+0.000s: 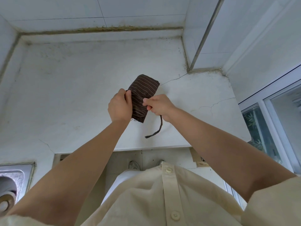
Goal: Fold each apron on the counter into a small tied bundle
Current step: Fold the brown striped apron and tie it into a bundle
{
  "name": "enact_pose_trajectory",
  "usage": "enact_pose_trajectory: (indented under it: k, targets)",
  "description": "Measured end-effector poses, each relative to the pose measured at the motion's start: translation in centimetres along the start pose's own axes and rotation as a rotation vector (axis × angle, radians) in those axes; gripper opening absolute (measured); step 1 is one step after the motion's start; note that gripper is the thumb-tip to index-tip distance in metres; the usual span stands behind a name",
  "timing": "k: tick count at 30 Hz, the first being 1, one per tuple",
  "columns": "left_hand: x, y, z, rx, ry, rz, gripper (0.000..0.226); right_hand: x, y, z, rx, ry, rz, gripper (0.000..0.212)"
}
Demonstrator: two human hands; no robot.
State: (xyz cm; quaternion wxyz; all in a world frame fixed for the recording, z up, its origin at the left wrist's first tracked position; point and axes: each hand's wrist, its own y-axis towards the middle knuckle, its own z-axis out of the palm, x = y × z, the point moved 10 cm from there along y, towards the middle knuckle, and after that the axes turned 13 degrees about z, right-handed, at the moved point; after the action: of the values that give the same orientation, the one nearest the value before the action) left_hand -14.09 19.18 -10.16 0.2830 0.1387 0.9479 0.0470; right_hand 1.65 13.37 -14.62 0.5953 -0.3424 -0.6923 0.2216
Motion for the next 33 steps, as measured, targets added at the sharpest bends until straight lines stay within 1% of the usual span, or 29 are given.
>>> enact_pose_trajectory:
  k: [2, 4, 6, 8, 10, 11, 12, 14, 15, 16, 17, 18, 19, 20, 21, 22, 23, 24, 25, 26, 27, 29, 32, 33]
  targets:
    - [-0.3, -0.4, -0.3, -0.04, -0.046, 0.011, 0.033, -1.2, 0.5, 0.2, 0.017, 0.118, 0.101, 0.019]
    - [-0.4, -0.8, -0.2, -0.063, -0.138, 0.025, 0.033, -1.8, 1.0, 0.5, 0.087, 0.232, 0.152, 0.017]
    - [-0.4, -0.9, 0.0, -0.046, -0.256, 0.052, 0.034, -2.3, 1.3, 0.7, 0.162, 0.295, 0.189, 0.02]
    - [-0.6, -0.9, 0.3, 0.004, -0.4, 0.077, 0.035, -2.5, 1.4, 0.3, 0.212, 0.309, 0.199, 0.018]
    - [-0.8, -0.8, 0.9, 0.089, -0.526, 0.076, 0.035, -2.1, 1.2, -0.1, 0.251, 0.302, 0.159, 0.011]
    - [-0.7, -0.7, 1.3, 0.148, -0.566, 0.074, 0.036, -1.8, 1.2, -0.5, 0.247, 0.302, 0.121, 0.012]
    - [-0.7, -0.7, 1.7, 0.217, -0.59, 0.089, 0.036, -1.5, 1.2, -1.1, 0.219, 0.281, 0.08, 0.019]
    - [-0.8, -0.4, 2.3, 0.356, -0.563, 0.188, 0.037, -0.7, 1.1, -2.8, 0.141, 0.218, -0.023, 0.035]
    - [-0.9, -0.3, 2.4, 0.413, -0.507, 0.263, 0.036, -0.1, 1.0, -3.5, 0.11, 0.193, -0.076, 0.039]
    - [-1.0, -0.1, 2.5, 0.456, -0.434, 0.345, 0.035, 0.4, 1.1, -4.1, 0.08, 0.178, -0.123, 0.039]
    - [-1.1, 0.1, 2.6, 0.489, -0.35, 0.419, 0.033, 0.9, 1.3, -4.1, 0.086, 0.193, -0.157, 0.032]
    - [-1.3, 0.3, 2.7, 0.515, -0.264, 0.478, 0.031, 1.1, 1.8, -3.6, 0.138, 0.286, -0.14, 0.02]
    - [-1.5, 0.4, 2.8, 0.534, -0.185, 0.527, 0.028, 1.5, 1.7, -3.3, 0.14, 0.324, -0.131, 0.008]
    - [-1.6, 0.5, 2.9, 0.549, -0.115, 0.564, 0.026, 2.0, 1.6, -3.5, 0.062, 0.228, -0.165, 0.007]
    - [-1.7, 0.6, 3.0, 0.566, -0.054, 0.586, 0.023, 2.4, 1.7, -4.0, -0.046, 0.037, -0.287, 0.018]
    - [-1.6, 0.6, 3.2, 0.593, -0.002, 0.593, 0.023, 2.7, 1.6, -4.1, -0.134, -0.194, -0.407, 0.021]
    - [-1.4, 0.6, 3.5, 0.627, 0.037, 0.585, 0.023, 3.1, 0.6, -3.5, -0.167, -0.44, -0.586, 0.025]
    - [-1.2, 0.5, 3.6, 0.659, 0.066, 0.577, 0.023, 2.7, 0.2, -2.3, -0.142, -0.635, -0.703, 0.037]
    - [-1.1, 0.4, 3.8, 0.683, 0.088, 0.576, 0.023, 2.1, -0.1, -1.5, -0.148, -0.801, -0.787, 0.048]
    - [-1.0, 0.2, 4.0, 0.705, 0.104, 0.584, 0.025, 1.1, -0.1, -0.8, -0.121, -0.933, -0.809, 0.055]
    - [-1.1, -0.2, 4.2, 0.731, 0.116, 0.596, 0.026, 0.2, -0.1, -0.3, -0.087, -0.967, -0.802, 0.057]
    - [-1.4, -1.3, 4.8, 0.772, 0.124, 0.636, 0.028, -0.8, 0.4, 0.1, -0.036, -0.955, -0.778, 0.053]
    - [-2.1, -2.2, 5.5, 0.74, 0.067, 0.703, 0.027, -2.4, 1.5, 0.8, 0.053, -0.953, -0.619, 0.041]
    - [-2.2, -2.2, 5.7, 0.717, 0.027, 0.712, 0.026, -2.6, 1.5, 0.9, 0.077, -0.966, -0.595, 0.037]
